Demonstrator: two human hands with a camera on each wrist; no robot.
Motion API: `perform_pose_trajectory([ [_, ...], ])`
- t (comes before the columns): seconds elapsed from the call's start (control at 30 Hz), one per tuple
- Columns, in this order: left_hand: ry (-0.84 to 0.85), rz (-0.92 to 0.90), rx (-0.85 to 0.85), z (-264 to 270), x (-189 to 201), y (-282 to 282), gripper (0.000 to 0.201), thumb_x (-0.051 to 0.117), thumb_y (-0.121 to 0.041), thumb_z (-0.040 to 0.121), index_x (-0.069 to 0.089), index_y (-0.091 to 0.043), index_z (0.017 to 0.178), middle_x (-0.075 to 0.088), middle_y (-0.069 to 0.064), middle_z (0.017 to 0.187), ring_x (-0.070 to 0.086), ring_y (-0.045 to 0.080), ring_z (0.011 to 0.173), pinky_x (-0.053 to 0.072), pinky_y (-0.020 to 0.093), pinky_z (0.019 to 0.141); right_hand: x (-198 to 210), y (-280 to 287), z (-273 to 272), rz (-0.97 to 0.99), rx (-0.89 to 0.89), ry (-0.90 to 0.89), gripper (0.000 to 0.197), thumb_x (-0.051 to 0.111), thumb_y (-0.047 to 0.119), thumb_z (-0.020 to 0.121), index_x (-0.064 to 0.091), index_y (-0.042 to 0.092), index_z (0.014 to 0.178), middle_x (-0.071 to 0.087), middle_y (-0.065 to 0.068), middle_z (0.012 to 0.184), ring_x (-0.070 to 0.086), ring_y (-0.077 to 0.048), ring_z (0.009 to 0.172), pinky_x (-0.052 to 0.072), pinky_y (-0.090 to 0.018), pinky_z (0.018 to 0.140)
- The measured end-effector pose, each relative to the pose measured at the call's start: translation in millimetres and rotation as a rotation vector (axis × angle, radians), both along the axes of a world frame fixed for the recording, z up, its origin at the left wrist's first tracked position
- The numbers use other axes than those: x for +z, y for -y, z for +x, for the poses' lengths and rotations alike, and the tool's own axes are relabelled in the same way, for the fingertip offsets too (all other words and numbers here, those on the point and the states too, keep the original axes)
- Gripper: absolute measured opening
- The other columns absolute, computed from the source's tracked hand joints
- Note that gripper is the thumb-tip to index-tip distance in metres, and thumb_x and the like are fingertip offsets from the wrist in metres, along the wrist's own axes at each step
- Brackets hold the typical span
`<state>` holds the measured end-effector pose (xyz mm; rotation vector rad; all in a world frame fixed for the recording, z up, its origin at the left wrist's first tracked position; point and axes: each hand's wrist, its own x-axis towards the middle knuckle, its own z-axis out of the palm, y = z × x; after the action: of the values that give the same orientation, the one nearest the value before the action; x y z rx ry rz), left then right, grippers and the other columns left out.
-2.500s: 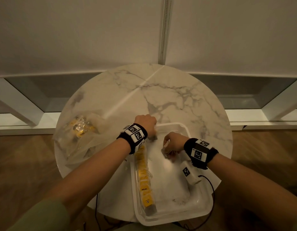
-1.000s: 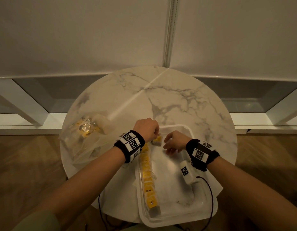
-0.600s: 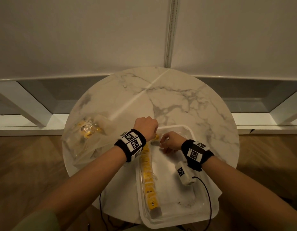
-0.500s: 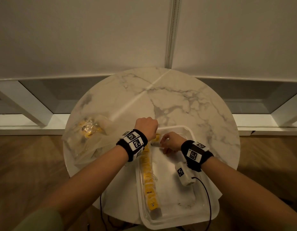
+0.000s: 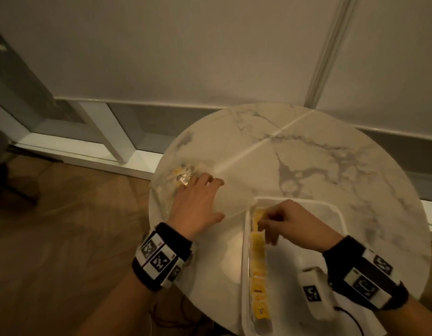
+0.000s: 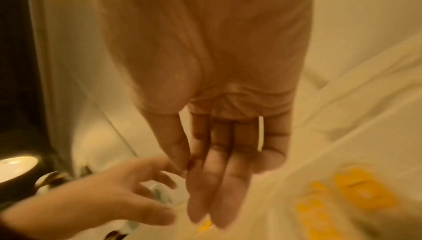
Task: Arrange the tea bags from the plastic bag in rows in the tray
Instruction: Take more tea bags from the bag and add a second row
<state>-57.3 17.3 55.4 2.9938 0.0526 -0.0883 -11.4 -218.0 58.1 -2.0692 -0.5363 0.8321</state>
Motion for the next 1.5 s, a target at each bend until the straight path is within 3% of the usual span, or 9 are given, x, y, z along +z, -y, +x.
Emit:
perform_pose_trajectory([
  [0.17,-0.006,-0.116,0.199,1.4,-10.6,-53.1,0.013,0.069,-0.036,0.086,0.073,-0.03,0.097,0.072,-0.009,0.097,0.066,0.016,0.095,0.049,0.031,0.075,1.6,-92.4,-7.7,0.067,0.116,0.299,0.022,0.055,0.015,0.095,0.076,0.016,0.103,0.074,0.004,0.102,0.066,-0.008,0.093,0.048,-0.021,0.083],
  [0.33,0.341,-0.41,0.313,-1.2,14.9,-75.2,0.006,0.07,-0.023,0.083,0.073,-0.027,0.085,0.065,-0.012,0.071,0.06,0.014,0.065,0.052,0.034,0.068,-19.4,-158.1,4.9,-0.193,0.341,0.372,0.028,0.048,0.017,0.098,0.071,0.001,0.102,0.069,-0.018,0.104,0.064,-0.033,0.096,0.05,-0.04,0.083],
  [0.5,0.286,-0.553,0.27,-0.7,22.3,-81.3,0.014,0.07,-0.014,0.082,0.071,-0.028,0.082,0.065,-0.012,0.07,0.059,0.005,0.056,0.051,0.023,0.063,-25.5,-208.5,16.8,-0.251,0.324,0.459,0.037,0.06,0.019,0.091,0.054,0.01,0.126,0.057,-0.012,0.125,0.056,-0.029,0.114,0.041,-0.028,0.083],
  [0.77,0.244,-0.748,0.254,2.2,23.4,-94.7,0.01,0.075,-0.012,0.082,0.073,-0.02,0.088,0.069,0.001,0.077,0.062,0.012,0.045,0.043,0.014,0.045,-56.2,-263.2,33.6,-0.473,0.24,0.41,0.047,0.058,0.023,0.094,0.047,0.011,0.137,0.052,-0.01,0.129,0.048,-0.032,0.128,0.039,-0.042,0.109],
  [0.87,0.123,-0.869,0.216,-3.1,25.5,-106.4,0.015,0.078,-0.026,0.083,0.072,-0.021,0.096,0.071,0.0,0.088,0.063,0.009,0.053,0.043,0.016,0.045,-69.0,-267.4,32.1,-0.467,0.288,0.381,0.051,0.069,0.024,0.089,0.052,0.014,0.136,0.052,-0.006,0.135,0.046,-0.028,0.131,0.036,-0.039,0.108],
  [1.03,0.282,-0.92,0.451,-4.8,5.2,-144.6,0.018,0.064,-0.037,0.093,0.07,-0.021,0.097,0.071,-0.006,0.086,0.067,0.012,0.071,0.054,0.03,0.059,-127.6,-285.2,52.5,-0.416,0.26,0.43,0.042,0.042,0.054,0.095,0.05,0.025,0.123,0.052,0.001,0.119,0.055,-0.026,0.114,0.038,-0.04,0.101],
  [1.13,0.152,-0.809,0.555,-3.4,-35.9,-164.0,0.021,0.062,-0.028,0.095,0.067,-0.021,0.114,0.066,-0.005,0.106,0.065,0.017,0.096,0.057,0.04,0.084,-78.7,-266.2,36.1,-0.391,0.134,0.536,0.038,0.049,0.045,0.097,0.06,0.015,0.117,0.064,-0.006,0.113,0.06,-0.025,0.101,0.045,-0.036,0.093],
  [1.33,-0.093,-0.593,0.346,0.8,-84.4,-161.3,0.055,0.064,-0.021,0.091,0.049,-0.029,0.143,0.038,-0.002,0.149,0.056,0.019,0.117,0.047,0.039,0.103,-56.9,-243.7,31.3,-0.281,0.052,0.235,0.049,0.053,0.013,0.1,0.038,0.004,0.146,0.037,-0.016,0.153,0.033,-0.03,0.143,0.026,-0.031,0.112],
  [1.5,-0.158,-0.478,0.31,17.2,-86.4,-163.5,0.065,0.066,-0.035,0.09,0.04,-0.028,0.149,0.027,0.003,0.153,0.047,0.028,0.13,0.041,0.042,0.108,-47.6,-236.4,37.1,-0.163,-0.178,0.04,0.034,0.042,0.011,0.104,0.047,-0.003,0.135,0.05,-0.009,0.134,0.043,-0.027,0.132,0.032,-0.028,0.105],
])
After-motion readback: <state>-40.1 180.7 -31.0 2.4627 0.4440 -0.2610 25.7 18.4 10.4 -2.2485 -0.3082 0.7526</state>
